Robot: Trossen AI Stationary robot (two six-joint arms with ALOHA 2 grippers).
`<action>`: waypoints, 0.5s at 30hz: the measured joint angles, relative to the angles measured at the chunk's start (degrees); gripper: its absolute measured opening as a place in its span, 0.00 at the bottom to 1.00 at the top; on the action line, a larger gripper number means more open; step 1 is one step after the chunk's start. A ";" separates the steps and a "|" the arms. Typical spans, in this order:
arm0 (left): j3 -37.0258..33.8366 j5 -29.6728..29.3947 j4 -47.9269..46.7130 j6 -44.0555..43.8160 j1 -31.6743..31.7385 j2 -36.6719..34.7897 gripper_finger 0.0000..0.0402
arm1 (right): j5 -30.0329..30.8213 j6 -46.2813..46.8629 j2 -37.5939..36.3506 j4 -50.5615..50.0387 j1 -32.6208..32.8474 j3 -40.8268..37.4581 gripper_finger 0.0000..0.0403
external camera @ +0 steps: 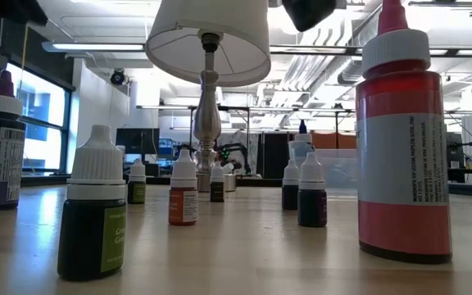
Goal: Pick & Place food coloring
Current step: Put the large pink food coloring bottle into the transparent bin
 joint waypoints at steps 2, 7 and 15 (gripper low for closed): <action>0.23 -2.80 3.36 3.73 -0.02 -0.31 0.23 | 0.55 1.21 0.00 -0.09 1.22 0.00 0.48; 0.96 0.68 16.16 18.02 0.00 -4.05 0.23 | 2.73 2.63 0.66 -0.29 4.29 0.00 0.48; 1.00 21.36 28.39 35.22 -0.02 -13.49 0.23 | 13.43 -0.52 8.61 -0.19 8.20 -0.07 0.48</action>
